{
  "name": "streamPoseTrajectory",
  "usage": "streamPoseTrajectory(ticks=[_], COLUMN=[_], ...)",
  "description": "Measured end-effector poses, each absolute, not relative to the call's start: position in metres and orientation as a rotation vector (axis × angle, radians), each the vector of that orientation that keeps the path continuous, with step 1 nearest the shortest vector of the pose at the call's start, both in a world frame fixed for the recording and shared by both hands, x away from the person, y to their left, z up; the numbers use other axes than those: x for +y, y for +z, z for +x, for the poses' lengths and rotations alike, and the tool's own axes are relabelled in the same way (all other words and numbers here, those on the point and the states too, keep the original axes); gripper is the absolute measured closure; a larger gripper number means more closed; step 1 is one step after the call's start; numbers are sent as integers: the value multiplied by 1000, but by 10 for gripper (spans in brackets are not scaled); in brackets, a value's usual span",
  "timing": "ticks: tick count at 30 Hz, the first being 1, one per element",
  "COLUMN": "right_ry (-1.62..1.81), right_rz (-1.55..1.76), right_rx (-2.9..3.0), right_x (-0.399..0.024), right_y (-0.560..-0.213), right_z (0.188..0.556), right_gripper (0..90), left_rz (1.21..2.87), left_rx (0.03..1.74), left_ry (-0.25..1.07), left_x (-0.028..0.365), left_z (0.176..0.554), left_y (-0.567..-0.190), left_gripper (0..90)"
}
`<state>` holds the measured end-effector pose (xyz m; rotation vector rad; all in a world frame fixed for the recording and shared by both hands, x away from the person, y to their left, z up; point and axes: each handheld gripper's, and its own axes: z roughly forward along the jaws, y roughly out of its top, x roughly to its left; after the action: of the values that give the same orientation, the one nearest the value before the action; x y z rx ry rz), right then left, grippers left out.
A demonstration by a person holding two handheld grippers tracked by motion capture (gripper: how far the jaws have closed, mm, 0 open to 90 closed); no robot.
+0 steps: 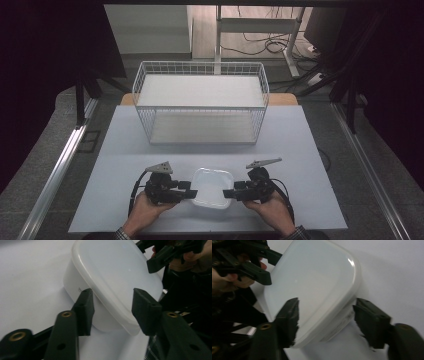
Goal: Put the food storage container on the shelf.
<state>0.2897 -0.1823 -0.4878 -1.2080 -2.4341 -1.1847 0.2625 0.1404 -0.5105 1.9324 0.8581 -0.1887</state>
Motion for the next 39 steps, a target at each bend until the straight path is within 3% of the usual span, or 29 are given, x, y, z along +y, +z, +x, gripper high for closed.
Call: streamPoseTrajectory(ticks=[4,6,12,27,39], right_ry=[-1203,-1205,-1296,-1377,-1508], right_rz=[-1247,-1255,-1292,-1309,-1297], right_rx=[-2447,-2457,-2429,-2469,-2527], right_x=[-187,-188,-192,-183,-174], right_y=[-480,-478,-471,-473,-453], right_z=[282,281,281,284,299], right_gripper=[579,593,774,787,776], left_rz=[1902,1872,1804,1828,1808], left_rx=[901,916,960,1017,972], left_ry=[-204,-190,-125,-55,77], left_x=[140,140,146,145,150], left_z=[260,260,260,261,272], left_y=[-508,-507,-503,-503,-468], left_gripper=[604,640,784,810,813])
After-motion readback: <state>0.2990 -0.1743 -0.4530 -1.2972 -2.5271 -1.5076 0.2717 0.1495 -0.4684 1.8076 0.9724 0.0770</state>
